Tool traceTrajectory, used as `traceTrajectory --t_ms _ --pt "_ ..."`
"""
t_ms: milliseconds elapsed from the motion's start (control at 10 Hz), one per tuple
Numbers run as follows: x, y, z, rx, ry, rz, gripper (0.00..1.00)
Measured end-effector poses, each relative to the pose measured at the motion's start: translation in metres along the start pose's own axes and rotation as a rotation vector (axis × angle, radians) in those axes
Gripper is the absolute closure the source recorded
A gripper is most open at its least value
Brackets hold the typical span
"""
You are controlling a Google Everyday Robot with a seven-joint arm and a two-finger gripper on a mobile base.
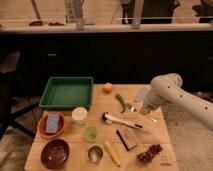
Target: Place fork in paper cup
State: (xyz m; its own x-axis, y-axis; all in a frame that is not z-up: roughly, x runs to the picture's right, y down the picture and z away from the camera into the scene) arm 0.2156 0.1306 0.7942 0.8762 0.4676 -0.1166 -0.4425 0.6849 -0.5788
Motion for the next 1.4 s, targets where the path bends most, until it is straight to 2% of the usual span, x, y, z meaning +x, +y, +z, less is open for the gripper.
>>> traceTrajectory --t_ms 500,1000,1400 --pt "-0.003 -0.003 0.003 0.009 0.002 -0.012 1.0" --pt "-0.084 0.009 0.025 0.008 0.023 -0.176 1.0" --pt "-0.121 0.013 0.022 0.02 0.035 -0.301 1.0"
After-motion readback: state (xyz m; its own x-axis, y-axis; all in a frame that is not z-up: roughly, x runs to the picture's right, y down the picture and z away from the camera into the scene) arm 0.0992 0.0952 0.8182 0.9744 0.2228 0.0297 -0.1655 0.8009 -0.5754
